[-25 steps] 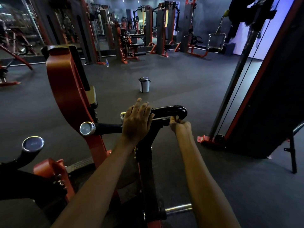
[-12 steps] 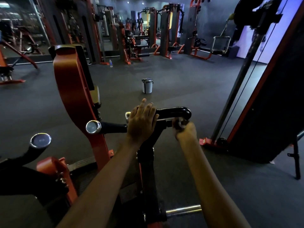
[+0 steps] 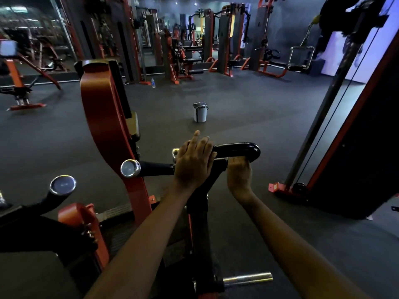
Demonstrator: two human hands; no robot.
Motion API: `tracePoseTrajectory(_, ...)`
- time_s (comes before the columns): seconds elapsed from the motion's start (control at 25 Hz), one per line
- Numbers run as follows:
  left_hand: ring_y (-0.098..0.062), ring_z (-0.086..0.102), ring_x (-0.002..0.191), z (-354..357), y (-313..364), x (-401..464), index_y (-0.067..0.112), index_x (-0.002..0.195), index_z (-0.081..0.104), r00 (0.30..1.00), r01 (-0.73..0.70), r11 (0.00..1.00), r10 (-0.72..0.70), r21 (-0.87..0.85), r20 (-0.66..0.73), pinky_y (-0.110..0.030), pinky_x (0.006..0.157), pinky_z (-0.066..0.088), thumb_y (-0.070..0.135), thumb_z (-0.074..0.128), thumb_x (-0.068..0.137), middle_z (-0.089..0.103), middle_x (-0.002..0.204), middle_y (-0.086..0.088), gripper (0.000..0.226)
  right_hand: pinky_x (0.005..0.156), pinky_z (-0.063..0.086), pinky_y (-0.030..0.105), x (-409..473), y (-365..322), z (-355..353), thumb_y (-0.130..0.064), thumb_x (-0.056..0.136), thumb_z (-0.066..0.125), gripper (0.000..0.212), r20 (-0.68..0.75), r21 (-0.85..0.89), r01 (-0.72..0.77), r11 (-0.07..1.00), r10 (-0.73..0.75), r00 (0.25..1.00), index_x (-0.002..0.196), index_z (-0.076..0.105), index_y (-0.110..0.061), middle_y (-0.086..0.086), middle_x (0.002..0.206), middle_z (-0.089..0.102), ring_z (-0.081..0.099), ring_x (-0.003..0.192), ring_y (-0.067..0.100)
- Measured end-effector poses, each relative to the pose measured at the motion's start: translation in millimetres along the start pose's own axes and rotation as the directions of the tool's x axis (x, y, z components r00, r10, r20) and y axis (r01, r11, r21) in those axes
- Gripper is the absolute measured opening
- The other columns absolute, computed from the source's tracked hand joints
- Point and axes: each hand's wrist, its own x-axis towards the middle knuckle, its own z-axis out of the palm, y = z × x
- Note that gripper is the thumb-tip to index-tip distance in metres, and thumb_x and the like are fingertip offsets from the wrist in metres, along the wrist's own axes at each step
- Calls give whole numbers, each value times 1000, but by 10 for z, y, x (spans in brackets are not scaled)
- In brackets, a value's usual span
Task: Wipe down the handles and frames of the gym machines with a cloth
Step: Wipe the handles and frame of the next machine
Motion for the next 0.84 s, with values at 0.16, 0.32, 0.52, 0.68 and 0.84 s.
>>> tracePoseTrajectory(0.16, -32, 52, 126, -6, 8, 6, 9, 112, 66, 1000, 8, 1000, -8, 0, 12, -37, 95, 36, 33, 23, 103, 65, 119, -9, 49, 85, 53, 40, -2, -195, 168, -2, 87, 56, 21, 219, 291, -111, 950, 47, 975, 107, 63, -2, 16, 105, 65, 61, 102, 31)
tracePoseTrajectory(0.32, -32, 51, 126, 9, 3, -14, 9, 111, 66, 1000, 16, 1000, -16, -4, -3, -38, 96, 38, 31, 29, 102, 64, 119, -9, 44, 96, 49, 42, -221, 318, -59, 10, 81, 56, 38, 138, 155, 294, 943, -315, 939, 119, 60, 3, 20, 122, 60, 56, 116, 33)
tracePoseTrajectory(0.52, -32, 51, 126, -18, 8, 12, 9, 111, 66, 1000, 19, 1000, -19, -17, 10, -39, 95, 39, 31, 27, 103, 65, 119, -10, 45, 75, 55, 43, 25, -16, -87, 8, 81, 52, 25, 219, 133, 64, 989, -92, 971, 101, 64, 0, 18, 102, 65, 62, 97, 35)
tracePoseTrajectory(0.68, -33, 51, 126, -24, 14, -12, 8, 112, 65, 999, 25, 999, -24, -30, 23, -41, 95, 41, 30, 34, 100, 65, 119, -10, 40, 101, 43, 45, -252, 258, -165, 12, 83, 55, 41, 206, 148, 236, 961, -263, 943, 123, 55, 7, 25, 126, 56, 52, 120, 38)
tracePoseTrajectory(0.84, -33, 51, 127, -16, 13, 18, 9, 112, 66, 999, 34, 999, -33, -24, 15, -41, 95, 39, 29, 33, 100, 64, 120, -9, 40, 81, 56, 39, 13, 205, -338, 4, 74, 53, 31, 140, 21, 345, 938, -345, 928, 100, 69, 0, 17, 101, 68, 65, 94, 32)
